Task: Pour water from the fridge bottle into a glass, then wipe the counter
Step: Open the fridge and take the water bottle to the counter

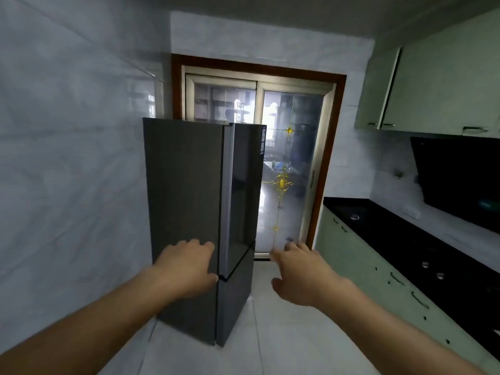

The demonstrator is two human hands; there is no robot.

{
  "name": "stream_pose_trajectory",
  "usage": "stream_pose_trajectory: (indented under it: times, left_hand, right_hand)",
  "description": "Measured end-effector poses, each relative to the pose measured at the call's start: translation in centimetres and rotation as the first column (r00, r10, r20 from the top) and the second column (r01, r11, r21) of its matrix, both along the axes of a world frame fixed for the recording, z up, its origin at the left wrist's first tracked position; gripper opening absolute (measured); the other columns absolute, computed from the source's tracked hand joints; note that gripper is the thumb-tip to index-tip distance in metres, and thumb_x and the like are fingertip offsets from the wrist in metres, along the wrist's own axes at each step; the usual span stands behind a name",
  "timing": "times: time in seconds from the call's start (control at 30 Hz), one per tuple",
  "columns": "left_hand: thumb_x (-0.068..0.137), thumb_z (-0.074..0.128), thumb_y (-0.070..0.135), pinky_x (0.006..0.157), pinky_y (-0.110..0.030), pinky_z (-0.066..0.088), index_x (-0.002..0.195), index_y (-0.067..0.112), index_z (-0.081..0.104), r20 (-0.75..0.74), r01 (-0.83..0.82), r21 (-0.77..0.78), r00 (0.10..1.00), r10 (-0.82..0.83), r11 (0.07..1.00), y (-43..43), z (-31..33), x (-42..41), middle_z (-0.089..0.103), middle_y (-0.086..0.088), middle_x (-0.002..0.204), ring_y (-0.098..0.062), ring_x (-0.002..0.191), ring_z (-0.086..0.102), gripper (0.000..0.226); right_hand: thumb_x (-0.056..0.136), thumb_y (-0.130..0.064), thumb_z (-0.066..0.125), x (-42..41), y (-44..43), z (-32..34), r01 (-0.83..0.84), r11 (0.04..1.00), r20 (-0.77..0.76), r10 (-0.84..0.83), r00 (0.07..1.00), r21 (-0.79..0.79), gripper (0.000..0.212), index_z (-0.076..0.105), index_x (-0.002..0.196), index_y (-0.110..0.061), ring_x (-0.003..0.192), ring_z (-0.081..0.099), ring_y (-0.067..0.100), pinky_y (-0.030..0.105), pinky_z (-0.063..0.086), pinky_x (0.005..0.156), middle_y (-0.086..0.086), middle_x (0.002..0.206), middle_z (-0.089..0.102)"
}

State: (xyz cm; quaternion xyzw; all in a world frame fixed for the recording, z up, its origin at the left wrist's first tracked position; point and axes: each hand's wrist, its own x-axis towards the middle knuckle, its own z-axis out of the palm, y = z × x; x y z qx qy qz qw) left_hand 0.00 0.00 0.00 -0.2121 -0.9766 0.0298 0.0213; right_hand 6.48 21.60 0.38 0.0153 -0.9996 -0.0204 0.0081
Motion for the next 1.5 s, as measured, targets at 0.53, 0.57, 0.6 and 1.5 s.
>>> stream_pose_trajectory:
  times: [0.53, 0.57, 0.6, 1.5]
  left_hand:
    - [0.092, 0.054, 0.058, 0.085, -0.036, 0.046, 0.137, 0.024, 0.041, -0.044, -0.166, 0.029, 0.985, 0.167, 0.986, 6.4, 0.1, -23.8, 0.053, -0.005, 0.126, -0.025, 0.114, 0.055, 0.058]
    - [0.092, 0.054, 0.058, 0.083, -0.035, 0.046, 0.137, 0.024, 0.042, -0.054, -0.173, 0.042, 0.983, 0.175, 0.984, 6.7, 0.1, -25.5, 0.053, -0.004, 0.125, -0.024, 0.112, 0.055, 0.058]
    - [0.092, 0.054, 0.059, 0.082, -0.034, 0.047, 0.136, 0.024, 0.042, -0.054, -0.185, 0.054, 0.981, 0.188, 0.981, 7.0, 0.1, -26.9, 0.053, -0.004, 0.124, -0.023, 0.110, 0.056, 0.057]
    - [0.088, 0.068, 0.027, 0.113, -0.031, 0.036, 0.150, 0.016, 0.031, -0.438, 0.459, 0.652, 0.878, -0.195, 0.603, 10.0, -1.4, -70.1, 0.034, -0.003, 0.151, -0.019, 0.139, 0.037, 0.073]
  right_hand:
    - [0.093, -0.034, 0.059, -27.5, 7.4, -0.3, -0.182, 0.983, -0.102, 0.183, 0.978, 0.022, 0.042, 0.048, 0.131, -0.023, 0.120, 0.045, 0.029, 0.042, 0.041, 0.099, 0.008, 0.126, 0.050]
    - [0.093, -0.034, 0.058, -29.5, 7.9, -0.1, -0.199, 0.980, -0.110, 0.200, 0.973, 0.026, 0.041, 0.048, 0.131, -0.022, 0.120, 0.045, 0.030, 0.042, 0.041, 0.098, 0.009, 0.126, 0.050]
    - [0.094, -0.035, 0.058, -31.2, 8.4, 0.0, -0.207, 0.978, -0.109, 0.208, 0.972, 0.020, 0.042, 0.048, 0.132, -0.021, 0.120, 0.045, 0.030, 0.043, 0.041, 0.099, 0.009, 0.127, 0.050]
    - [0.089, -0.027, 0.058, -72.5, 3.7, 0.9, -0.205, 0.979, -0.806, 0.118, 0.580, -0.004, 0.058, 0.048, 0.145, -0.016, 0.150, 0.013, 0.043, 0.043, 0.010, 0.124, 0.022, 0.161, 0.022]
